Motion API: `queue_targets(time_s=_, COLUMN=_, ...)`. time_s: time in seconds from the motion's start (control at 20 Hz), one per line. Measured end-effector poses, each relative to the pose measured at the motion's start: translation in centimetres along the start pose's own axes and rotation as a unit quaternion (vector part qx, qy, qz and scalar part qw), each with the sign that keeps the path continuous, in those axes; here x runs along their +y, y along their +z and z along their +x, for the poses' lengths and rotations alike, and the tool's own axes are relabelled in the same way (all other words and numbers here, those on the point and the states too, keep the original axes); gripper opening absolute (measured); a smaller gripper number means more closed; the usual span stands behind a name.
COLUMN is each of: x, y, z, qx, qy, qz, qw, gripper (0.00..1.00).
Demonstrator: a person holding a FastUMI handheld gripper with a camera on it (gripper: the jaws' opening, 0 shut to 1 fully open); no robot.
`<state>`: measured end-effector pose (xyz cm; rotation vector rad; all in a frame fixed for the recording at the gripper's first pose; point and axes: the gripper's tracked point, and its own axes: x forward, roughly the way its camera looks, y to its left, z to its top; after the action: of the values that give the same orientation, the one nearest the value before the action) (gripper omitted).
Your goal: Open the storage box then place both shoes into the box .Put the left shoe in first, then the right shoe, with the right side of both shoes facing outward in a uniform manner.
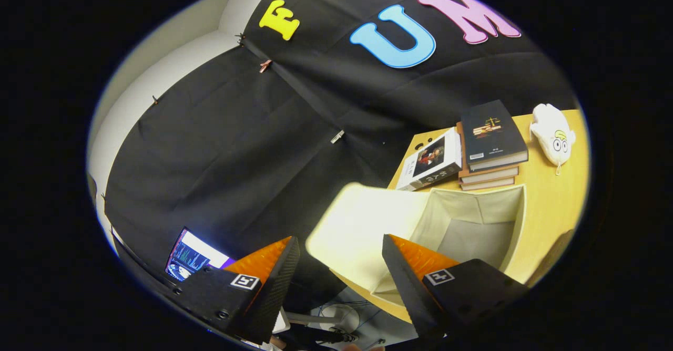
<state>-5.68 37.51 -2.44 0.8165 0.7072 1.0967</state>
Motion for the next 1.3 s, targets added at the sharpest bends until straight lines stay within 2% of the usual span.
queue_targets(time_s=0.35, x=-3.7, y=1.4, z=-5.3, qx=-0.026, qy=-0.040, qz=-0.015, qw=0.999, gripper=0.98)
queue_targets(time_s=0.8, x=-10.8, y=3.0, z=-13.2, qx=-0.062, qy=-0.137, qz=-0.041, qw=0.988, gripper=0.98)
queue_targets(time_s=1.0, x=-15.1, y=2.1, z=-16.7, qx=-0.056, qy=-0.198, qz=-0.068, qw=0.976, gripper=0.98)
queue_targets(time_s=1.3, x=-21.6, y=-1.2, z=-21.6, qx=-0.020, qy=-0.289, qz=-0.107, qw=0.951, gripper=0.98)
